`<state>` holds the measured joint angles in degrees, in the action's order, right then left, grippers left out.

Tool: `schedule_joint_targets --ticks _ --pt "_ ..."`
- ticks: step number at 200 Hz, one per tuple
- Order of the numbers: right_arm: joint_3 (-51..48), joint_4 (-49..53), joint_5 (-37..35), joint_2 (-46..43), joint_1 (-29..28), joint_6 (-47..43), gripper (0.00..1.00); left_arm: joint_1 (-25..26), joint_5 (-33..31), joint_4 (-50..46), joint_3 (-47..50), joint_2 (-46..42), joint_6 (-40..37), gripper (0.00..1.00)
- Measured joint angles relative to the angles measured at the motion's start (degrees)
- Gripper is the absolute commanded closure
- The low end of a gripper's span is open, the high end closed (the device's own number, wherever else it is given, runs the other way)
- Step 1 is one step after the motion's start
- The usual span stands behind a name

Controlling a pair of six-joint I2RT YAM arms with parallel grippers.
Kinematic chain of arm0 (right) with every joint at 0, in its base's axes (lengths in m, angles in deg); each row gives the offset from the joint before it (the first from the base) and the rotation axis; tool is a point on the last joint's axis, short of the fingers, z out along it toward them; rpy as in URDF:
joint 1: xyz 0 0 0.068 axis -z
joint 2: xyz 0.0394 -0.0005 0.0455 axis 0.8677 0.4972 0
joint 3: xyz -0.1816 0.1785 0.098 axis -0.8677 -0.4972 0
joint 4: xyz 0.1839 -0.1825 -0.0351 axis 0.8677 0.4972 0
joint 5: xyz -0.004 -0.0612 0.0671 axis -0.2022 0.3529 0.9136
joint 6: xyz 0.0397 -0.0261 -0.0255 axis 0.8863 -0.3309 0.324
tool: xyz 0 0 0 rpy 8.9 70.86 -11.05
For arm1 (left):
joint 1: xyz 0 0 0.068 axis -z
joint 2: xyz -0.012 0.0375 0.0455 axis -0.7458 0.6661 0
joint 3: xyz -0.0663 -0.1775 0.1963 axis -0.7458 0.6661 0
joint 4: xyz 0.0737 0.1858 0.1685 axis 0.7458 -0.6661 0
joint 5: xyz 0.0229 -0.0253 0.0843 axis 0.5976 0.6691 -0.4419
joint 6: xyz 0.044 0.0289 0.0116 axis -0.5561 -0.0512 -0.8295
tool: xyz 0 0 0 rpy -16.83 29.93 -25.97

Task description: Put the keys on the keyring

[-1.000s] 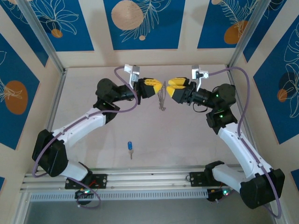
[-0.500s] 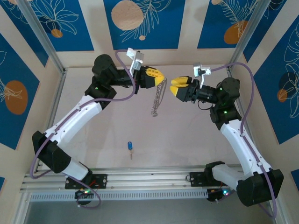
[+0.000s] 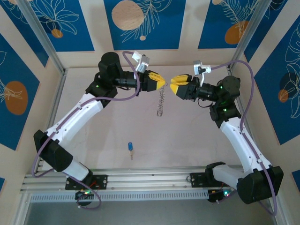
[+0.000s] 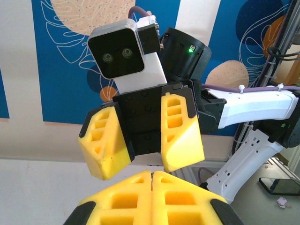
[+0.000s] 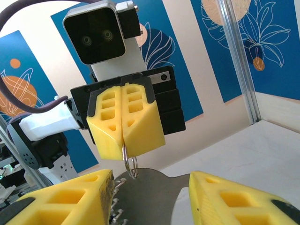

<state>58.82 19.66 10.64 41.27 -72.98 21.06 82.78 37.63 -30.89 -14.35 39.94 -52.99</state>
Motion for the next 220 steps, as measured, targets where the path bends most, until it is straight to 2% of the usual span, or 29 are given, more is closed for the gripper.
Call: schedule_joint_targets --ticks 51,98,151,171,205,220 --pt "0.0 -1.73 -0.98 0.94 -1.66 0.22 0.57 -0.07 0.02 -0.09 -0.04 0.0 0.0 1.0" --pt "0.0 -3.56 -2.1 1.03 -2.27 0.66 0.67 -0.07 0.26 -0.02 -0.37 0.35 0.17 1.0" --pt "0.0 -4.33 -2.4 1.81 -3.02 0.83 0.73 -0.22 0.63 0.31 -1.44 1.03 0.66 1.0" --pt "0.0 -4.5 -2.38 1.97 -3.28 0.79 0.8 -0.22 0.61 0.37 -1.6 1.03 0.79 1.0" --pt "0.0 -5.14 -2.27 2.03 -3.5 0.74 1.0 -0.39 0.35 0.63 -1.68 1.07 1.75 1.0" --pt "0.0 -5.31 -2.38 2.03 -3.56 0.85 1.0 -0.59 0.28 1.01 -1.68 1.09 2.23 1.0"
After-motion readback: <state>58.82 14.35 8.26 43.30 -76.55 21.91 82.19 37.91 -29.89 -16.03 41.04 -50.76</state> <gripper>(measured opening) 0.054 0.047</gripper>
